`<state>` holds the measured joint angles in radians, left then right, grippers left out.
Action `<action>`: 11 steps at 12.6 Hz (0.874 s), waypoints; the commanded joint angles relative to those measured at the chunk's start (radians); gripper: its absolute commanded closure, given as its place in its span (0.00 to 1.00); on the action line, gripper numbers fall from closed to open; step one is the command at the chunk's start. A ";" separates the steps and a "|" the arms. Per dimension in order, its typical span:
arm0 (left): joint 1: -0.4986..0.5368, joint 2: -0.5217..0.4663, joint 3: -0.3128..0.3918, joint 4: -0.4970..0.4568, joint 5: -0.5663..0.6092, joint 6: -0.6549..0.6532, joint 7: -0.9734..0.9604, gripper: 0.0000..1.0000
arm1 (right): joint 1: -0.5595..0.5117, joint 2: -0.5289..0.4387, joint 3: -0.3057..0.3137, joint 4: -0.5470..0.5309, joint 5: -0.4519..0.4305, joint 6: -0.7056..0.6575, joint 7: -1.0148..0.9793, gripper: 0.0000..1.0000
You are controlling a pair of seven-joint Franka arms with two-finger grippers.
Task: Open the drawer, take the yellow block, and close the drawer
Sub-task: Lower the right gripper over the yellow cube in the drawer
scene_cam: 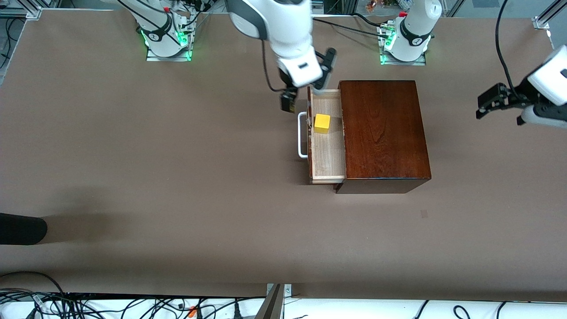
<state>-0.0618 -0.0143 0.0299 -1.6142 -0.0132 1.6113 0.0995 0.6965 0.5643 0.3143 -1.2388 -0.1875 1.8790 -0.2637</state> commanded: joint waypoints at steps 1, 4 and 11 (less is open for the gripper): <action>-0.020 -0.058 0.015 -0.070 -0.007 0.024 -0.038 0.00 | 0.087 0.141 -0.011 0.159 -0.067 -0.014 -0.020 0.00; -0.019 -0.036 0.010 -0.018 -0.005 -0.030 -0.044 0.00 | 0.149 0.190 -0.023 0.159 -0.145 0.014 -0.016 0.00; -0.012 -0.013 0.012 0.025 -0.016 -0.045 -0.040 0.00 | 0.170 0.267 -0.049 0.159 -0.196 0.078 -0.023 0.00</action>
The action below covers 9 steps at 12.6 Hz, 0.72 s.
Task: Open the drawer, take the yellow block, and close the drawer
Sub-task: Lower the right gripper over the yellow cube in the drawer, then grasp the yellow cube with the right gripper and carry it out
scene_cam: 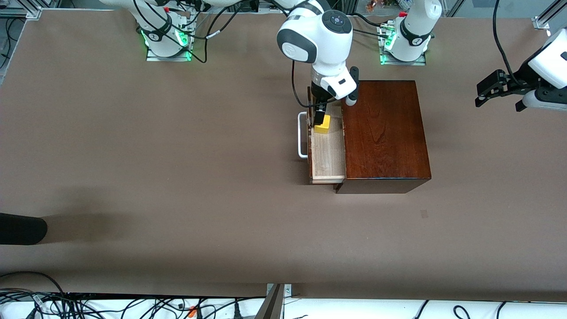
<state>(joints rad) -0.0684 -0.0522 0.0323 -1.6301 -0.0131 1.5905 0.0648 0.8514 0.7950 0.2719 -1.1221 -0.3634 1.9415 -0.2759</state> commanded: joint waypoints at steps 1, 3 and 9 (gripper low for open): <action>-0.007 0.026 0.009 0.041 -0.011 -0.024 -0.006 0.00 | 0.015 0.047 -0.017 0.042 -0.020 0.033 -0.011 0.00; -0.004 0.034 0.009 0.041 -0.010 -0.024 -0.007 0.00 | 0.025 0.064 -0.026 0.042 -0.028 0.045 -0.008 0.00; -0.005 0.051 0.009 0.044 -0.018 -0.023 -0.008 0.00 | 0.025 0.073 -0.028 0.042 -0.069 0.070 -0.023 0.27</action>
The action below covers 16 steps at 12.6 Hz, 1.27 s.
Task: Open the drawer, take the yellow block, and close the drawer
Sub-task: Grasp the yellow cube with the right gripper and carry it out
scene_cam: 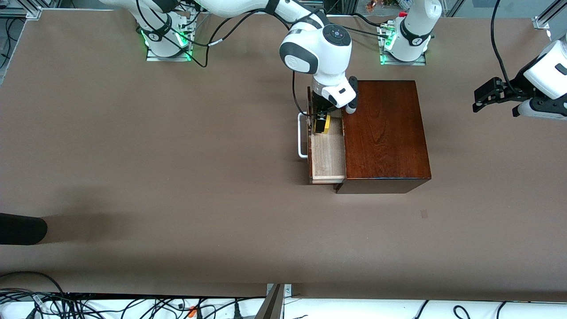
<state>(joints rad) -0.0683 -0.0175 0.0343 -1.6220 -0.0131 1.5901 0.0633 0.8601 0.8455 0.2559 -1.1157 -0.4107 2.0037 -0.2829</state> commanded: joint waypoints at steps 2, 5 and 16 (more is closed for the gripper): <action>-0.005 0.016 0.007 0.036 -0.018 -0.022 -0.007 0.00 | 0.016 0.023 -0.012 0.034 -0.023 0.006 -0.016 0.41; -0.005 0.016 0.007 0.036 -0.018 -0.022 -0.007 0.00 | 0.014 0.023 -0.012 0.036 -0.023 0.009 -0.021 0.54; -0.010 0.024 0.007 0.036 -0.016 -0.022 -0.007 0.00 | -0.033 -0.103 -0.004 0.174 0.069 -0.296 0.001 0.95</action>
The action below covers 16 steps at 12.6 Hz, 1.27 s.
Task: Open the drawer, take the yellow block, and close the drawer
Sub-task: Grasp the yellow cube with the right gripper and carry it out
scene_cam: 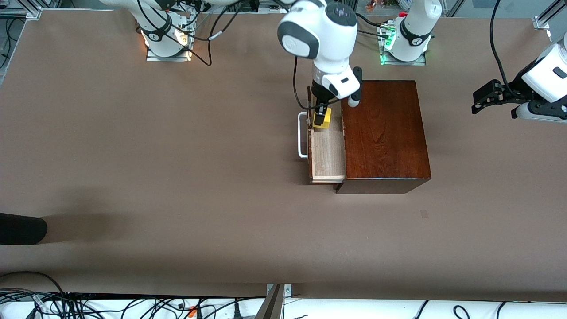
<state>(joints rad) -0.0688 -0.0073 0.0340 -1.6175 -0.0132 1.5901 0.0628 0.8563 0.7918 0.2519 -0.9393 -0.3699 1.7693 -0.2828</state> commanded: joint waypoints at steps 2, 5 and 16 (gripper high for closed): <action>-0.009 0.013 0.007 0.031 -0.016 -0.022 -0.006 0.00 | -0.080 -0.113 0.003 -0.003 0.029 -0.134 0.002 1.00; -0.009 0.013 0.007 0.031 -0.016 -0.022 -0.005 0.00 | -0.228 -0.184 -0.005 -0.003 0.104 -0.194 -0.001 1.00; -0.026 0.110 -0.140 0.031 -0.030 -0.062 0.014 0.00 | -0.750 -0.250 -0.039 -0.018 0.284 -0.304 -0.069 1.00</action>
<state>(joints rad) -0.0892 0.0521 -0.0648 -1.6169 -0.0146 1.5488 0.0644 0.1195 0.5596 0.2187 -0.9330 -0.0962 1.4868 -0.3702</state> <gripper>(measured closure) 0.000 0.423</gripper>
